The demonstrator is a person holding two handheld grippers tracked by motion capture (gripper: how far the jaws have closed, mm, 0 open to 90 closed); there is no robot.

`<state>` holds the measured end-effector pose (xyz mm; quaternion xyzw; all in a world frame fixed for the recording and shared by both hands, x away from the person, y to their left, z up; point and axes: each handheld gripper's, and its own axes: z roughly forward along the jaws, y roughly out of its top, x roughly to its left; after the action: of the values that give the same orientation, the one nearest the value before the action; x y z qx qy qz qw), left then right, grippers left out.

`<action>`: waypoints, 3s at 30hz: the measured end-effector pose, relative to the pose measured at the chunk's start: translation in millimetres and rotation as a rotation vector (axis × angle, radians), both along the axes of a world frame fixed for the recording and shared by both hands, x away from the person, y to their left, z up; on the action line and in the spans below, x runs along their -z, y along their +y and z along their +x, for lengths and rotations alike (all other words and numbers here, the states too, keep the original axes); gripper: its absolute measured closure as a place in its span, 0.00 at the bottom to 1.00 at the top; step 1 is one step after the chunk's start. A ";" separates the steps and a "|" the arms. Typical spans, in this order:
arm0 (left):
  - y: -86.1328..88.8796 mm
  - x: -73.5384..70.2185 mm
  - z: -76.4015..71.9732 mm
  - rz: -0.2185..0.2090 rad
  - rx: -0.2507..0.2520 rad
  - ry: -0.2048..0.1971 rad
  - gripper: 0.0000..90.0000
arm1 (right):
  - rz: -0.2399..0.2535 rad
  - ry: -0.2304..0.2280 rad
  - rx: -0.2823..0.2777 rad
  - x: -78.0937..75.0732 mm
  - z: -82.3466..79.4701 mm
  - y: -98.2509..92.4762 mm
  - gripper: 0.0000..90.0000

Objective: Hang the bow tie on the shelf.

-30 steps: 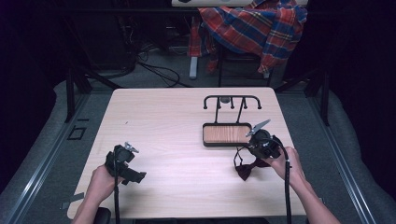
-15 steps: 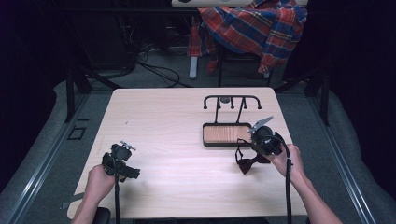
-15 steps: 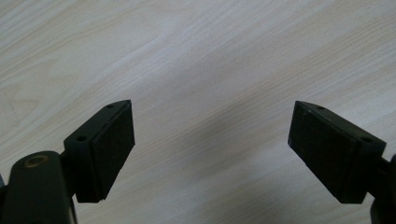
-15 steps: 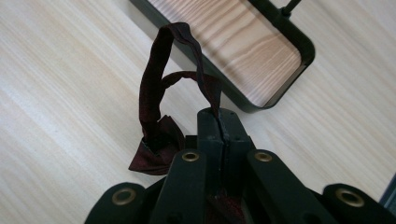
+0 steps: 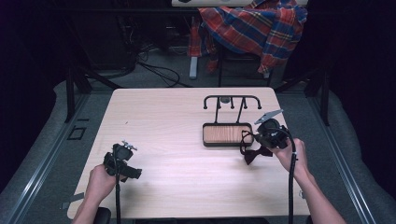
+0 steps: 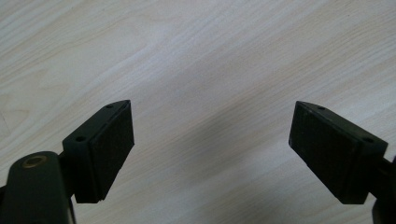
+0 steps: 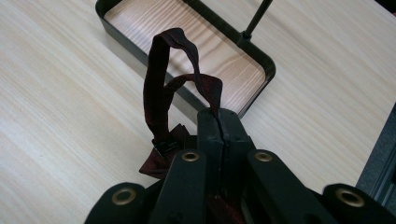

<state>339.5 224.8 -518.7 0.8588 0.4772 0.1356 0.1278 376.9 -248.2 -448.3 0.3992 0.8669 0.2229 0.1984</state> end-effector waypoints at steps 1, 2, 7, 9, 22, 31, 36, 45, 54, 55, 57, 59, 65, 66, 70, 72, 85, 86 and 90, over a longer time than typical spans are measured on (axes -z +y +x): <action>0.0 0.2 0.2 0.000 0.002 0.000 0.16 | -0.002 -0.002 0.000 -0.7 0.7 -0.6 0.99; -0.2 0.2 0.3 0.002 0.002 -0.002 0.16 | -0.001 -0.001 0.002 -1.3 1.3 -1.2 0.99; -0.3 -0.5 0.7 0.004 0.003 0.002 0.16 | 0.013 -0.015 0.013 -4.1 3.2 -4.0 0.99; -0.4 -0.6 0.7 0.002 0.004 0.001 0.16 | 0.017 -0.022 0.019 -5.7 3.6 -5.4 0.99; -2.3 -0.7 0.7 -0.007 0.018 0.003 0.16 | 0.032 -0.077 0.062 -15.7 8.0 -14.2 0.99; -2.1 -1.1 0.6 -0.007 0.018 0.001 0.16 | 0.052 -0.138 0.075 -26.8 8.6 -14.7 0.99; -2.7 -0.8 0.7 -0.012 0.022 0.001 0.16 | 0.061 -0.151 0.093 -29.3 11.3 -16.3 0.99; -3.0 -1.0 1.1 -0.008 0.032 0.006 0.16 | 0.068 -0.159 0.115 -34.2 19.0 -20.4 0.99; -2.7 -0.6 0.4 -0.008 0.028 0.005 0.17 | 0.068 -0.181 0.123 -40.9 24.5 -17.0 0.99; -2.7 -0.6 0.4 -0.008 0.028 0.004 0.17 | 0.068 -0.184 0.124 -41.5 25.1 -16.6 0.99; -2.8 -0.7 0.6 -0.006 0.031 0.004 0.17 | 0.071 -0.185 0.127 -42.9 26.3 -16.3 0.99; -3.3 -0.7 0.5 -0.003 0.030 0.002 0.17 | 0.089 -0.180 0.130 -44.3 28.0 -16.5 0.99; -3.6 -0.6 0.5 -0.003 0.032 0.005 0.17 | 0.101 -0.191 0.144 -51.4 31.8 -16.6 0.99; -3.6 -0.5 0.5 -0.003 0.031 0.005 0.17 | 0.108 -0.195 0.150 -51.8 32.5 -16.7 0.99; -3.9 -0.6 0.5 -0.002 0.033 0.003 0.17 | 0.109 -0.192 0.159 -53.0 34.8 -18.5 0.99; -4.0 -0.7 0.6 0.000 0.036 0.004 0.17 | 0.116 -0.191 0.168 -51.9 36.4 -19.1 0.99; -5.2 -0.1 0.6 0.003 0.039 0.007 0.17 | 0.160 -0.171 0.216 -48.5 47.7 -27.0 0.99; -5.1 -0.1 0.5 0.003 0.038 0.006 0.17 | 0.165 -0.173 0.220 -48.0 48.9 -27.6 0.99; -5.6 0.1 0.5 0.008 0.039 0.006 0.17 | 0.136 -0.182 0.246 -47.3 52.9 -27.6 0.99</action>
<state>340.0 219.2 -518.8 0.8689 0.4600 0.1326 0.1256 429.9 -275.8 -401.0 0.4930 0.7729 0.2904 0.2745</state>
